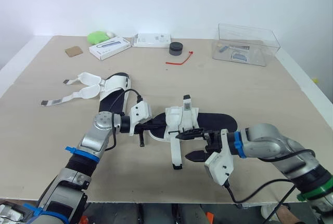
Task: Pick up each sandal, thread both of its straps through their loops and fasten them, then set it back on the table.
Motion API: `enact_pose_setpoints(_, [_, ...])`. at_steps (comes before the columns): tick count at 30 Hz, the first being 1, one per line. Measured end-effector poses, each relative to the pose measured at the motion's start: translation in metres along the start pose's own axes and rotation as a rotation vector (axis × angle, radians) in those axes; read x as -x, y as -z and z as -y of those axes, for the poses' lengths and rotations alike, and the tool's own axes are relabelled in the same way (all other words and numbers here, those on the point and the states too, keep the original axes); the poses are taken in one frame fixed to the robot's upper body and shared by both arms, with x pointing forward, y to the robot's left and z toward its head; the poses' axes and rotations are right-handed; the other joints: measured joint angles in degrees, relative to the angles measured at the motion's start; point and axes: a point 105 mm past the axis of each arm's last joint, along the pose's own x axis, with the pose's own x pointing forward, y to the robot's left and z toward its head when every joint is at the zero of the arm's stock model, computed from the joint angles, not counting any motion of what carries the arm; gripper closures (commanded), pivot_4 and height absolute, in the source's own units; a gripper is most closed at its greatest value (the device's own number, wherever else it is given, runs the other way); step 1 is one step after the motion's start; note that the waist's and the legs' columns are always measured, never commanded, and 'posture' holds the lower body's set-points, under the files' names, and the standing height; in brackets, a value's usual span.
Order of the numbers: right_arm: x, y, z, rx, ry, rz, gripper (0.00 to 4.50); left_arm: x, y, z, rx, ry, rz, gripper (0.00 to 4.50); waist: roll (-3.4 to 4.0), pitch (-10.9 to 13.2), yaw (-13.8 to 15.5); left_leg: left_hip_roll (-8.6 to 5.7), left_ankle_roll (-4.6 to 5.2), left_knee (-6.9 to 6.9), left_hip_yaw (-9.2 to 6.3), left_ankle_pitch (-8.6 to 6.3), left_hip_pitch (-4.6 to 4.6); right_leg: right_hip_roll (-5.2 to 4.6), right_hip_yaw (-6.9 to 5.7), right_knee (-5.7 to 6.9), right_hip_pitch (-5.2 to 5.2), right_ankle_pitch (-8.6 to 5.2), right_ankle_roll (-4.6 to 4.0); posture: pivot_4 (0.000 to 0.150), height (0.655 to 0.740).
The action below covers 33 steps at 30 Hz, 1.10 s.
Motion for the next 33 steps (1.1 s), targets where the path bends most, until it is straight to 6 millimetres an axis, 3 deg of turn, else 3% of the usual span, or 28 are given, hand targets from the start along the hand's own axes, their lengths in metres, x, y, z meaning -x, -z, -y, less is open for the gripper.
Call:
enact_pose_setpoints(3, [-0.002,0.001,-0.002,0.073,0.001,0.023,0.44,0.000,0.000,0.000,0.001,-0.001,-0.001,4.50,0.00,0.0,0.0,0.02,-0.03,0.00,-0.03,0.01,0.02,0.03,0.00,0.04,0.00,-0.01,-0.05,0.150,0.7400])
enact_pose_setpoints(12, [-0.019,-0.004,0.025,0.136,0.070,0.098,0.44,0.002,0.001,-0.001,0.001,-0.005,-0.005,4.50,0.00,0.0,0.0,0.03,-0.03,0.00,-0.06,0.05,0.14,0.03,-0.01,0.12,0.08,0.01,-0.15,0.150,0.7400])
enact_pose_setpoints(13, [-0.020,-0.004,0.027,0.119,0.067,0.109,0.96,0.002,0.001,-0.001,0.002,-0.005,-0.006,4.50,0.00,0.0,0.0,0.03,-0.03,0.00,-0.06,0.05,0.16,0.03,-0.01,0.14,0.09,0.01,-0.15,0.150,0.7400])
enact_pose_setpoints(14, [-0.020,-0.003,0.028,0.101,0.066,0.111,1.10,0.002,0.001,-0.001,0.002,-0.005,-0.006,4.50,0.00,0.0,0.0,0.03,-0.03,0.00,-0.06,0.05,0.16,0.02,-0.01,0.14,0.10,0.01,-0.16,0.150,0.7400])
enact_pose_setpoints(20, [-0.019,-0.002,0.028,-0.017,0.067,0.129,4.12,0.004,0.003,-0.001,0.004,-0.009,-0.016,4.50,0.00,0.0,0.0,0.04,-0.03,-0.01,-0.06,0.04,0.17,-0.01,-0.03,0.15,0.10,0.00,-0.18,0.150,0.7400])
enact_pose_setpoints(21, [-0.018,-0.002,0.027,-0.053,0.073,0.135,4.47,0.004,0.003,-0.001,0.004,-0.009,-0.016,4.50,0.00,0.0,0.0,0.04,-0.03,-0.01,-0.06,0.04,0.19,-0.01,-0.03,0.16,0.11,0.00,-0.19,0.150,0.7400])
enact_pose_setpoints(23, [-0.018,-0.001,0.026,-0.133,0.089,0.142,4.47,0.004,0.003,-0.001,0.004,-0.009,-0.016,4.50,0.00,0.0,0.0,0.05,-0.03,-0.01,-0.06,0.04,0.22,-0.01,-0.04,0.17,0.14,0.00,-0.21,0.150,0.7400])
enact_pose_setpoints(26, [-0.021,0.003,0.025,-0.417,0.137,0.155,4.47,0.005,0.003,-0.002,0.003,-0.011,-0.020,4.50,0.00,0.0,0.0,0.09,-0.03,0.00,-0.06,0.04,0.26,-0.03,-0.05,0.22,0.15,0.00,-0.27,0.150,0.7400])
enact_pose_setpoints(27, [-0.021,0.005,0.028,-0.507,0.155,0.160,4.47,0.006,0.003,-0.002,0.003,-0.012,-0.021,4.50,0.00,0.0,0.0,0.09,-0.03,0.00,-0.02,0.05,0.28,-0.09,-0.06,0.23,0.14,0.03,-0.31,0.150,0.7400])
enact_pose_setpoints(28, [-0.021,0.011,0.043,-0.724,0.238,0.177,4.47,0.006,0.003,-0.002,0.002,-0.012,-0.022,4.50,0.00,0.0,-0.1,0.20,-0.07,0.00,-0.01,0.07,0.31,-0.29,-0.11,0.26,0.14,0.13,-0.48,0.150,0.7400])
enact_pose_setpoints(33, [-0.021,0.027,0.066,-1.139,0.330,0.184,4.47,0.006,0.004,-0.003,0.003,-0.013,-0.023,4.50,0.00,0.0,0.0,0.32,-0.15,0.00,-0.07,0.17,0.34,-0.20,-0.26,0.28,0.14,0.21,-0.66,0.150,0.7400])
